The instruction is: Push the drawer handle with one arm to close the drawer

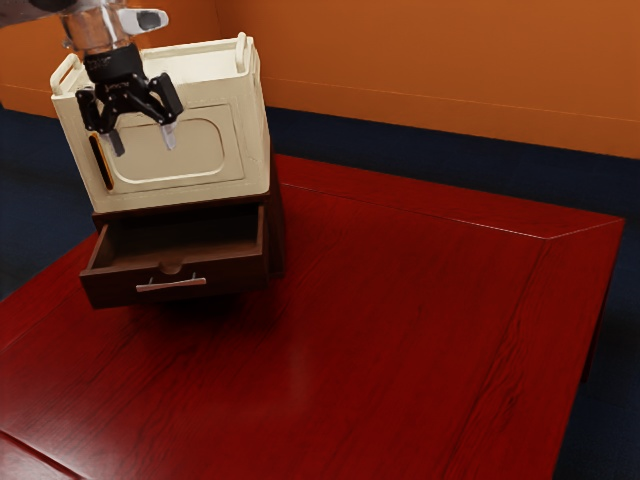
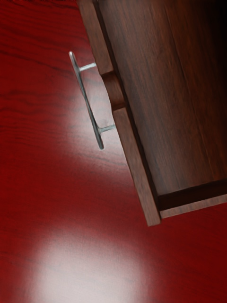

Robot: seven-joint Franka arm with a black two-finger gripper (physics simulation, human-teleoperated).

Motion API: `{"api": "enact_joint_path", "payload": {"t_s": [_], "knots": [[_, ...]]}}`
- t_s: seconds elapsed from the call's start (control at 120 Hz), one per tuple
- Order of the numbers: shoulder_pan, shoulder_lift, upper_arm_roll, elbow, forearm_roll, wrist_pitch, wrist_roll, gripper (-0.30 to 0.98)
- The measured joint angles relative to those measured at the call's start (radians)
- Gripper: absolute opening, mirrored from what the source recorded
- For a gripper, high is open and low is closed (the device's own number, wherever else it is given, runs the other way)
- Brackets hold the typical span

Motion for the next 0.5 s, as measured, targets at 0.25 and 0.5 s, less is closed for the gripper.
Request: {"api": "enact_joint_path", "payload": {"t_s": [0.25, 0.5], "knots": [[0.283, -0.416, -0.357, -0.599, -0.002, 0.187, 0.002, 0.66], [0.651, -0.671, -0.733, -0.953, -0.202, 0.286, -0.07, 0.31]]}}
